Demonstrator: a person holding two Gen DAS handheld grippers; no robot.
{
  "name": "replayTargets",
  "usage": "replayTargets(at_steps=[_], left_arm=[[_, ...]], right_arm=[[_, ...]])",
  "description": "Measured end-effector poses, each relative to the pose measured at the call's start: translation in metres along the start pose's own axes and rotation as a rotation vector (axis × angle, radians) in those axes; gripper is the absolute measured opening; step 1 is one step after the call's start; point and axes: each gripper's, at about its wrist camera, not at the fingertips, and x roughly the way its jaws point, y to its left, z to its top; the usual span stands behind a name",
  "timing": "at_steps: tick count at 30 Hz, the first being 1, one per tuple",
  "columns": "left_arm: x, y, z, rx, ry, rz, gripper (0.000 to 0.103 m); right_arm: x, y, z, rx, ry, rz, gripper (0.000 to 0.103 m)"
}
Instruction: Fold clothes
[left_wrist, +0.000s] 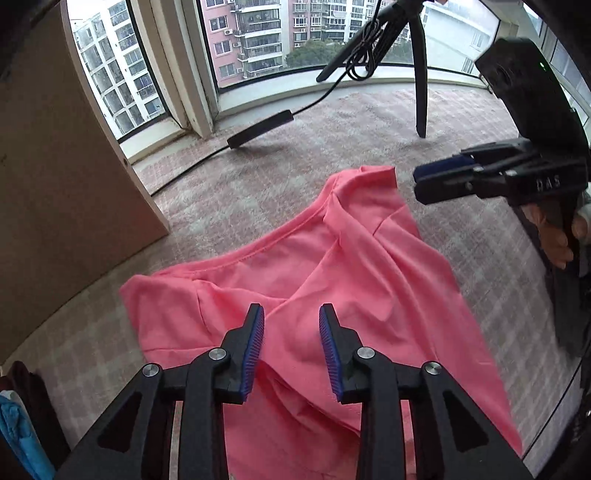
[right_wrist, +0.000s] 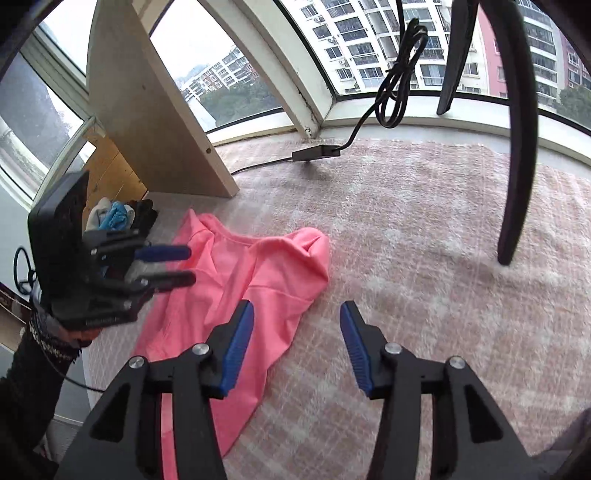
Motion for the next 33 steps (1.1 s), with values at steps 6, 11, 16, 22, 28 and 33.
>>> replayTargets(at_steps=[6, 11, 16, 22, 28, 33], left_arm=[[0.0, -0.009, -0.004, 0.008, -0.035, 0.0, 0.001], [-0.014, -0.003, -0.008, -0.017, -0.083, 0.073, 0.002], [-0.001, 0.018, -0.012, -0.091, -0.033, 0.072, 0.011], [-0.049, 0.03, -0.026, -0.174, -0.13, 0.028, 0.019], [-0.135, 0.033, -0.076, -0.257, -0.243, 0.015, 0.025], [-0.188, 0.026, -0.139, -0.303, -0.265, 0.053, 0.029]], right_arm=[[0.021, -0.002, 0.002, -0.01, 0.018, 0.05, 0.026], [0.011, -0.007, 0.0, -0.03, -0.008, 0.02, 0.003], [0.01, -0.014, 0.007, -0.022, 0.013, -0.068, 0.005], [-0.006, 0.016, 0.002, -0.113, -0.042, -0.064, 0.013], [-0.008, 0.053, -0.012, -0.18, -0.004, 0.045, 0.032], [-0.035, 0.084, -0.04, -0.182, -0.007, 0.127, 0.032]])
